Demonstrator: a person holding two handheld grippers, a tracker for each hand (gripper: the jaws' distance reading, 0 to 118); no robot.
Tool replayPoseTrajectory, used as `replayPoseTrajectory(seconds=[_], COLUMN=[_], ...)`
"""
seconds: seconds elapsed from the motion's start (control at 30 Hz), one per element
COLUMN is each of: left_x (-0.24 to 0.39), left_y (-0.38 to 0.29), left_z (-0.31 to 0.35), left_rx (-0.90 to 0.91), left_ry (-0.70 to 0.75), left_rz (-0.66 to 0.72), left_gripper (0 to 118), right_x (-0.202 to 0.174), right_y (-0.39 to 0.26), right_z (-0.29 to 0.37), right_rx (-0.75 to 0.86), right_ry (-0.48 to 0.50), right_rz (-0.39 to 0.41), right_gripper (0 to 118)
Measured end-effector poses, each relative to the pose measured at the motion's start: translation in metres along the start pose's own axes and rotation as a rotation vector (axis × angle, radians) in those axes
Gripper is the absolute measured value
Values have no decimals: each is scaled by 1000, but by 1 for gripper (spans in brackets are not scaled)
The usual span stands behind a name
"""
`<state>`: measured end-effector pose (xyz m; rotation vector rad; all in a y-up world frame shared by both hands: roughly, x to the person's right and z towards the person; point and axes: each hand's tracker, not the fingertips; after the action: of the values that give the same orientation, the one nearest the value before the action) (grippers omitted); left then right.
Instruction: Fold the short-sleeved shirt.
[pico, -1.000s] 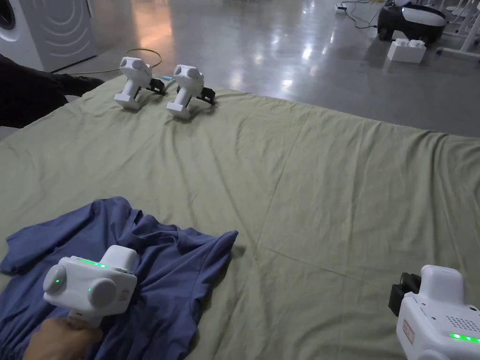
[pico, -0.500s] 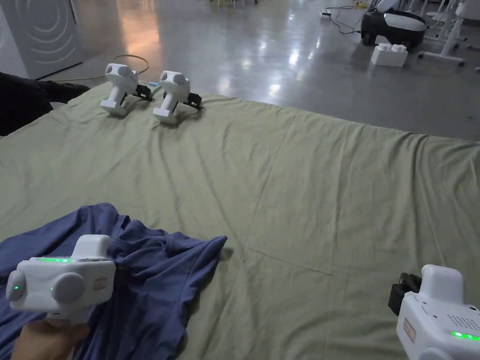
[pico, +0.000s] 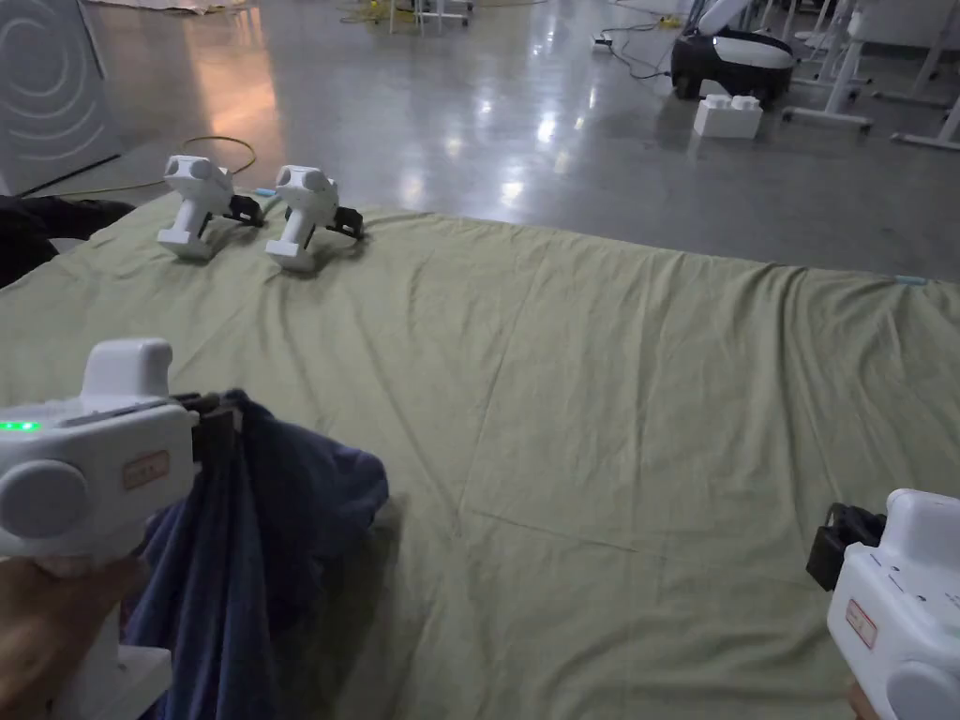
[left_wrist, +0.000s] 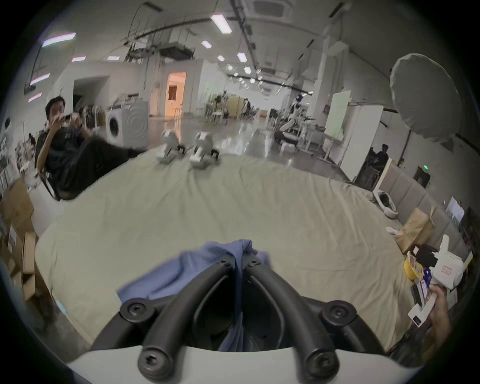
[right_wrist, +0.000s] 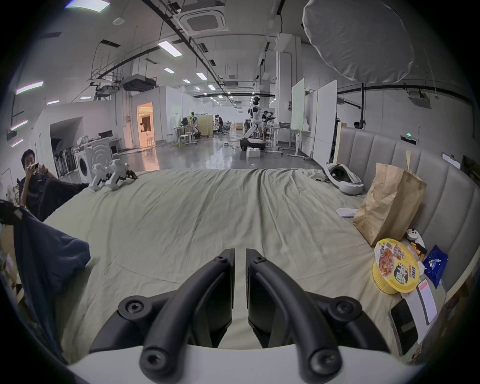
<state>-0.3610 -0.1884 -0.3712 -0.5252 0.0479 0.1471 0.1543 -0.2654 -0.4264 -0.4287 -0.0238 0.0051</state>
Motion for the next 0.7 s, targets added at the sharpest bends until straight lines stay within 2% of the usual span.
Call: replayPoseTrajectory(seconds=[0.27, 0.4, 0.57, 0.7], left_x=[77, 137, 220, 283], left_y=[86, 111, 117, 89], left_z=[16, 12, -13, -45], left_rx=[165, 204, 166, 63], left_ry=[-200, -291, -446, -552], left_rz=[-40, -132, -177, -215], left_gripper=[7, 7, 7, 7], right_x=[24, 41, 68, 91], right_y=[15, 21, 28, 27], right_z=[15, 27, 42, 52], right_rx=[38, 68, 93, 94], right_ry=[-9, -22, -64, -110], right_rz=[-49, -55, -58, -47], right_gripper=[11, 11, 11, 11])
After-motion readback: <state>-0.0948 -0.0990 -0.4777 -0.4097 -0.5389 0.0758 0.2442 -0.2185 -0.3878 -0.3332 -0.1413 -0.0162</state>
